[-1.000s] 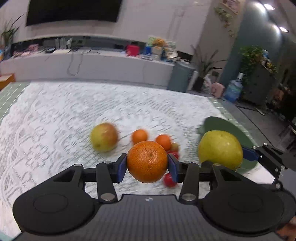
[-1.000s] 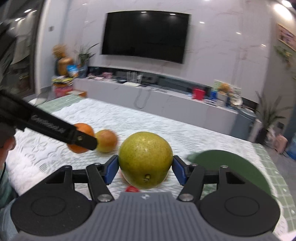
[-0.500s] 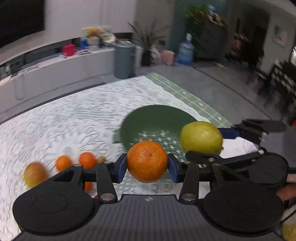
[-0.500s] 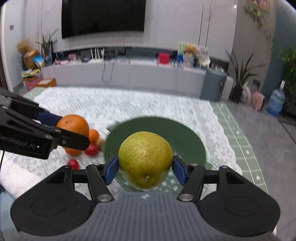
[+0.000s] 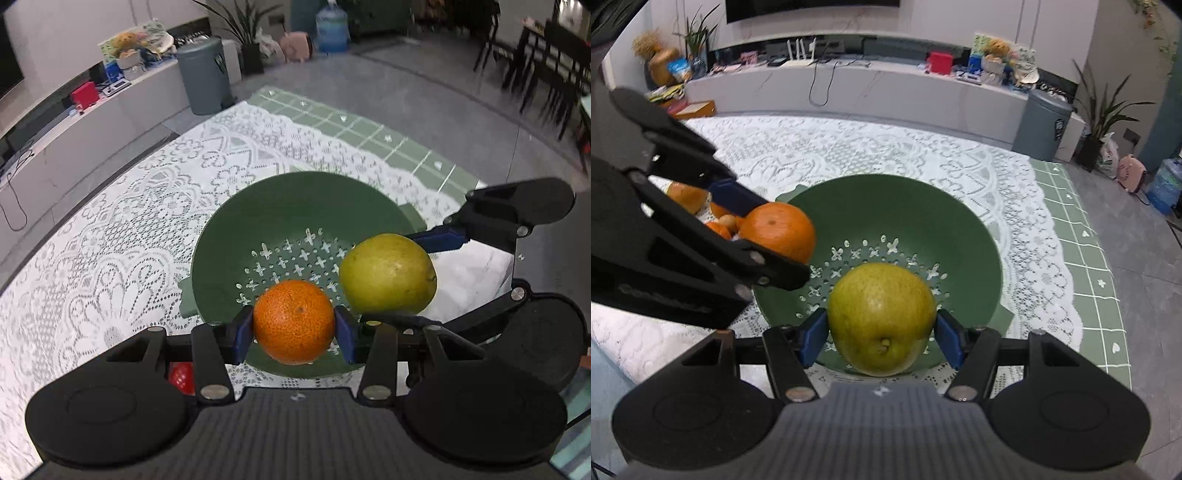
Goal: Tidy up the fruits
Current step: 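Carry the orange in the left gripper while the right gripper carries the pear over the colander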
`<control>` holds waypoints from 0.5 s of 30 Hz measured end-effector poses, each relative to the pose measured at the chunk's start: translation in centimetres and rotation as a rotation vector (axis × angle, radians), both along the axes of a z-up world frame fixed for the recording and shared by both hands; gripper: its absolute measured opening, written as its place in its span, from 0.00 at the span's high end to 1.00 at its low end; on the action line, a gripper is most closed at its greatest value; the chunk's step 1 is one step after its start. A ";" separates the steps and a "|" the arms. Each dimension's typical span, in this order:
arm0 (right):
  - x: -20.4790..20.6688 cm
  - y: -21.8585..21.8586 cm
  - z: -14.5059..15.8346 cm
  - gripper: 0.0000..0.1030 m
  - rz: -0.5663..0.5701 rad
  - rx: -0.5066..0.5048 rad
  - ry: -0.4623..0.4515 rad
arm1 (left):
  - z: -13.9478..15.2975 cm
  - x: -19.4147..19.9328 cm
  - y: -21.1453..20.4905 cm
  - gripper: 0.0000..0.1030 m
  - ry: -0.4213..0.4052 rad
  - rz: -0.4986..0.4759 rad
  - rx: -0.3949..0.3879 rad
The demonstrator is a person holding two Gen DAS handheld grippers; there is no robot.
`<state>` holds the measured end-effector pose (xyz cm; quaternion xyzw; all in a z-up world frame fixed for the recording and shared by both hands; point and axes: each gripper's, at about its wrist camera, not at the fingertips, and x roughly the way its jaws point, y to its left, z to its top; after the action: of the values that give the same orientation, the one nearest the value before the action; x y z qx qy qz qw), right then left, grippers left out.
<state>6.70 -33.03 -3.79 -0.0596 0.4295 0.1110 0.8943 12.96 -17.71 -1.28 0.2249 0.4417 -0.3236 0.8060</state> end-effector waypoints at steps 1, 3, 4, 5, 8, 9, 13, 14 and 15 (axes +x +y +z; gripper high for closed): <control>0.3 -0.1 -0.1 0.42 0.003 0.002 0.012 | -0.1 0.2 -0.3 0.50 0.003 -0.007 0.016; 1.0 -0.1 -0.4 0.42 0.012 0.006 0.039 | -0.5 0.5 -0.7 0.50 0.009 -0.019 0.051; 1.3 -0.1 -0.6 0.42 0.020 0.003 0.052 | -0.7 0.8 -0.9 0.50 0.013 -0.023 0.067; 1.6 -0.1 -0.7 0.42 0.028 0.001 0.065 | -0.8 0.9 -1.1 0.50 0.020 -0.024 0.080; 2.6 -0.1 -1.1 0.42 0.048 -0.003 0.106 | -1.4 1.8 -1.5 0.50 0.050 -0.022 0.119; 3.0 -0.1 -1.2 0.42 0.053 -0.005 0.122 | -1.5 1.9 -1.6 0.50 0.056 -0.023 0.130; 3.8 0.0 -1.9 0.42 0.078 -0.026 0.171 | -2.3 2.6 -2.1 0.50 0.078 -0.036 0.176; 3.9 0.0 -2.0 0.42 0.086 -0.031 0.179 | -2.4 2.6 -2.3 0.50 0.079 -0.042 0.188; 4.0 0.1 -2.1 0.42 0.095 -0.036 0.190 | -2.6 2.7 -2.4 0.50 0.082 -0.048 0.203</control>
<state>10.75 -32.88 -5.90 -0.0851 0.5107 0.1507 0.8421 15.62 -20.10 -3.93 0.3023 0.4991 -0.3054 0.7525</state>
